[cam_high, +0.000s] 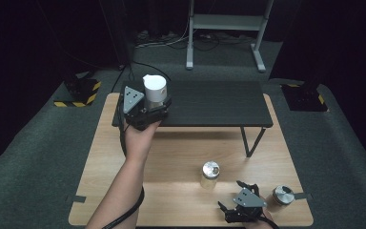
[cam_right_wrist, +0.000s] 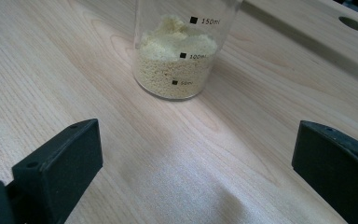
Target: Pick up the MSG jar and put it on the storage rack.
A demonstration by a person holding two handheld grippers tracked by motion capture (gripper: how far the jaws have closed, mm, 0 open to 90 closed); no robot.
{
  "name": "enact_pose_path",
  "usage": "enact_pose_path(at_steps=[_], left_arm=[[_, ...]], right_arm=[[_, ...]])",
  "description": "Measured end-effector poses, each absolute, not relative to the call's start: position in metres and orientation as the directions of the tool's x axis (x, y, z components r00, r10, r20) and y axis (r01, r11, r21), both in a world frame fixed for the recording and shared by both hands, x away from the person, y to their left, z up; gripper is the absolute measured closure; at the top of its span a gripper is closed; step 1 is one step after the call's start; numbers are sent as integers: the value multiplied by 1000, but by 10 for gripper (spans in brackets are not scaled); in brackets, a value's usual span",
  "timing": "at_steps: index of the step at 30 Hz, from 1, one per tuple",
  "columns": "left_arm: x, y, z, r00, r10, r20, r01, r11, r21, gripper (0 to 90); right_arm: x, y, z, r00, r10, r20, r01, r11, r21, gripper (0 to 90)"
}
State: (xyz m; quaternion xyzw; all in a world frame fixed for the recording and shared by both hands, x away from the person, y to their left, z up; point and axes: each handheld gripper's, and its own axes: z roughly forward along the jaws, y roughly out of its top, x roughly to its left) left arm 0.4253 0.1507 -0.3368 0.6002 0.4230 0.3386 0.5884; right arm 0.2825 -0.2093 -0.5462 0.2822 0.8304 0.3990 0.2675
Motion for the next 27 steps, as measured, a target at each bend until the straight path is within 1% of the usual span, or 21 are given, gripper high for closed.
enact_pose_path(at_steps=[2,5,9,27], left_arm=[[424,152,-337,414,904,-103,110,62,992,13],[420,152,-337,420,903,-91,101,54,993,2],[416,153,-337,419,905,-72,98,34,995,2],[392,167,-343,406,912,-51,97,12,995,2]], right_arm=[[282,-209,-546,-698,682,-220,254,523,814,7],[282,-209,-546,-698,680,-223,252,525,813,7],[282,-209,-546,-698,680,-226,251,527,812,7],[282,-209,-546,-699,677,-230,248,532,810,7]])
